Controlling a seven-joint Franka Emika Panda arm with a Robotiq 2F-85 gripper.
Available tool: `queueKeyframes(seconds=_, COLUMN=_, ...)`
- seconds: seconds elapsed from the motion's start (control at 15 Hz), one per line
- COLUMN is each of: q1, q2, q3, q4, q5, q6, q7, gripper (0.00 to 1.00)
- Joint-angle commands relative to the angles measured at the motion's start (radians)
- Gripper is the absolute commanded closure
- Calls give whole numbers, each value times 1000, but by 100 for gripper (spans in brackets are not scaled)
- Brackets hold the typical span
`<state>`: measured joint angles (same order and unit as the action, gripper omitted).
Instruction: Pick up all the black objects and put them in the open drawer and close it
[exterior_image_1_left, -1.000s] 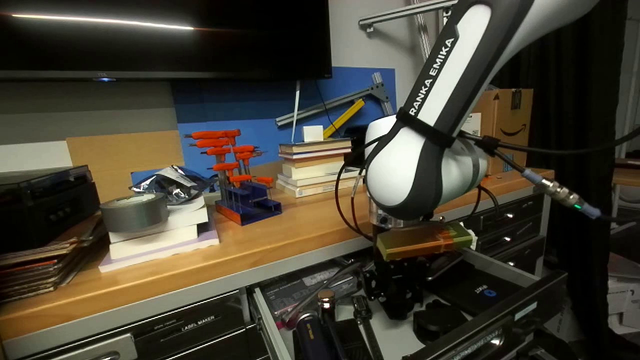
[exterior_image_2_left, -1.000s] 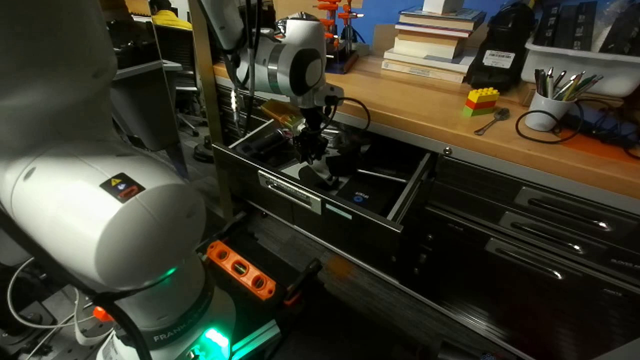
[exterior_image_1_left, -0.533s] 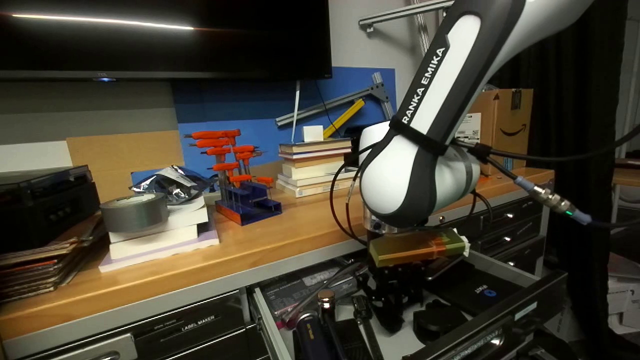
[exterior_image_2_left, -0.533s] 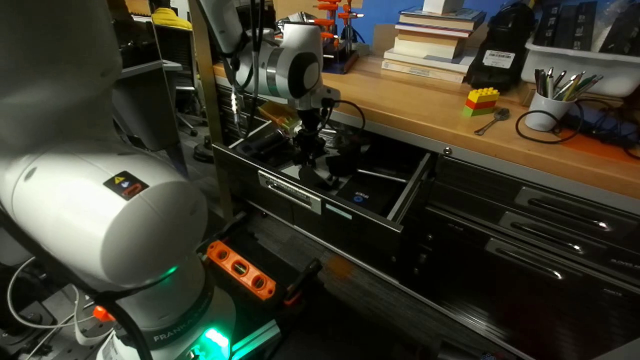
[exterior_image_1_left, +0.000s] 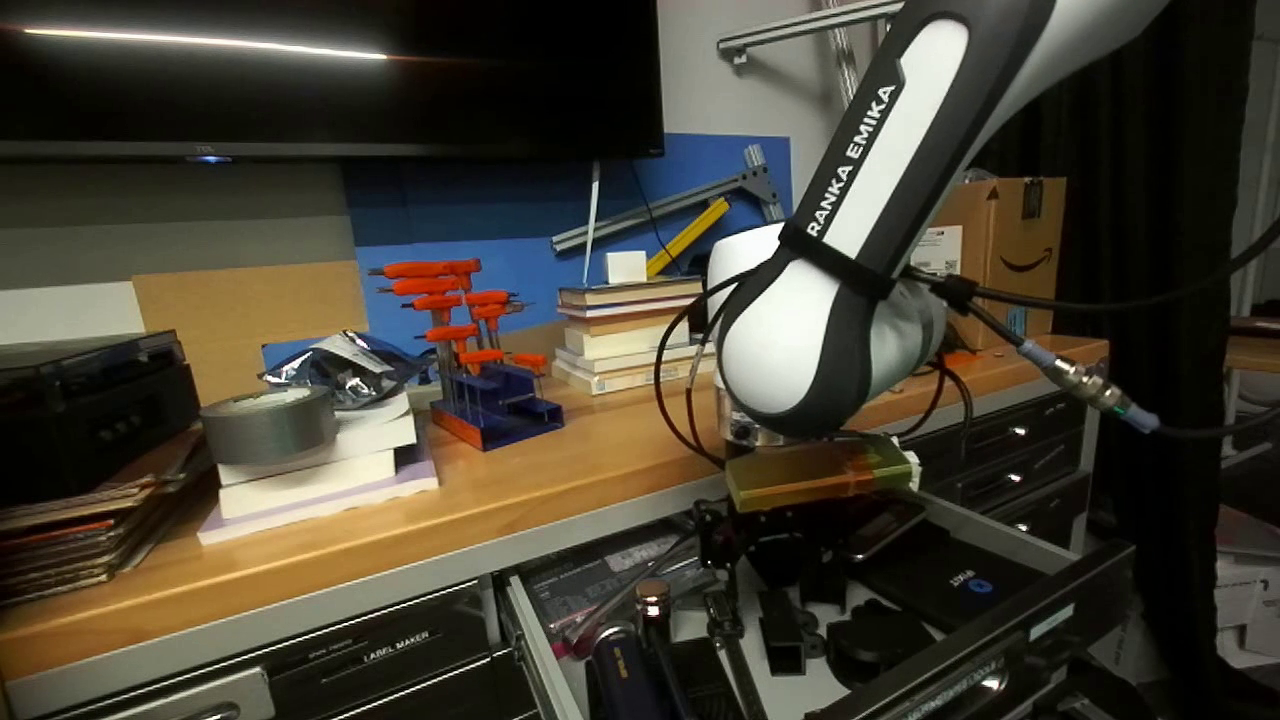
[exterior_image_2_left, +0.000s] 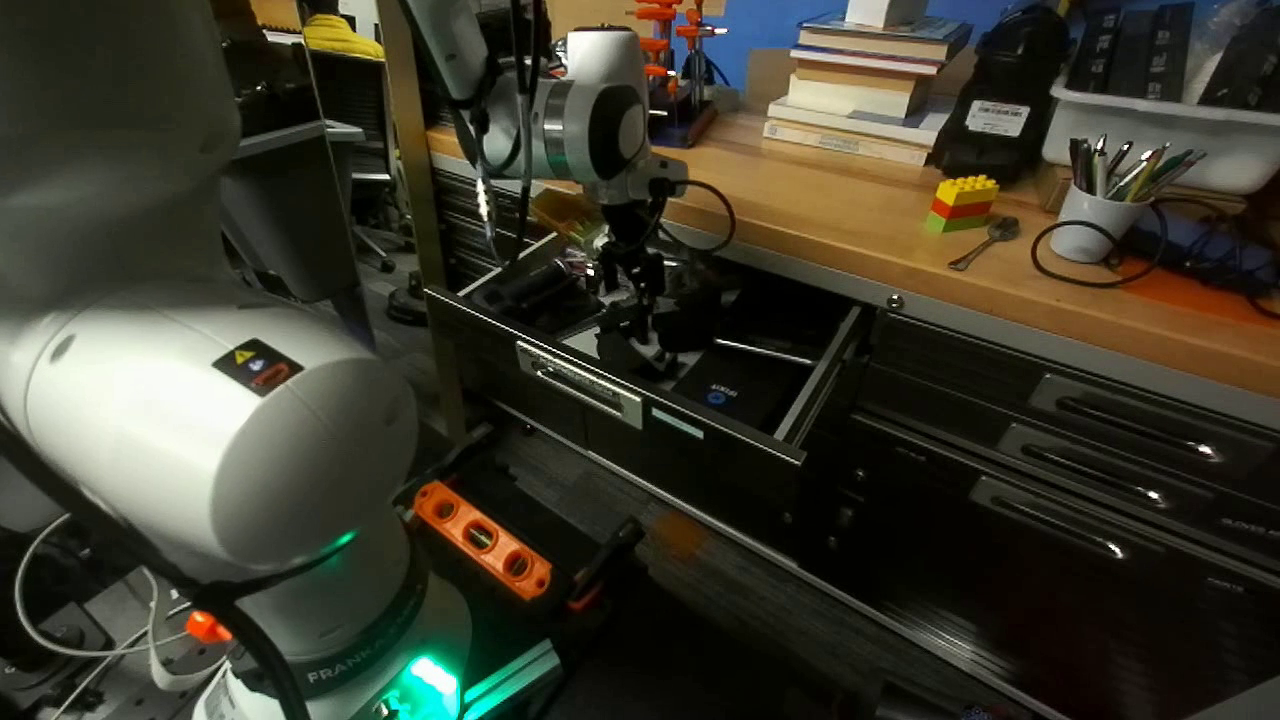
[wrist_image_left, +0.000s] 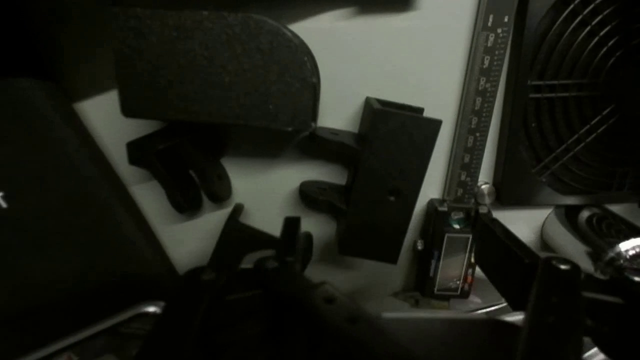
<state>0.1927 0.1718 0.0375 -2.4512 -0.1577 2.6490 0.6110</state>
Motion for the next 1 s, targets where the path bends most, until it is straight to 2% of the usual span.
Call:
queueKeyframes(seconds=0.0, q1=18, q2=-105, q3=-13, q4=35, q5=-53, q6=-145, q7=86, gripper=0)
queueKeyframes(seconds=0.27, q1=-12, q2=-194, q3=5, q4=77, q5=-166, q6=-339, q7=291, gripper=0)
queueKeyframes(seconds=0.47, q1=-46, q2=-247, q3=23, q4=59, q5=-221, q6=-449, q7=447, gripper=0)
queueKeyframes(seconds=0.67, q1=-79, q2=-275, q3=28, q4=12, q5=-219, q6=-505, q7=582, gripper=0)
queueKeyframes(seconds=0.93, q1=-125, q2=-283, q3=20, q4=-73, q5=-230, q6=-507, q7=774, gripper=0)
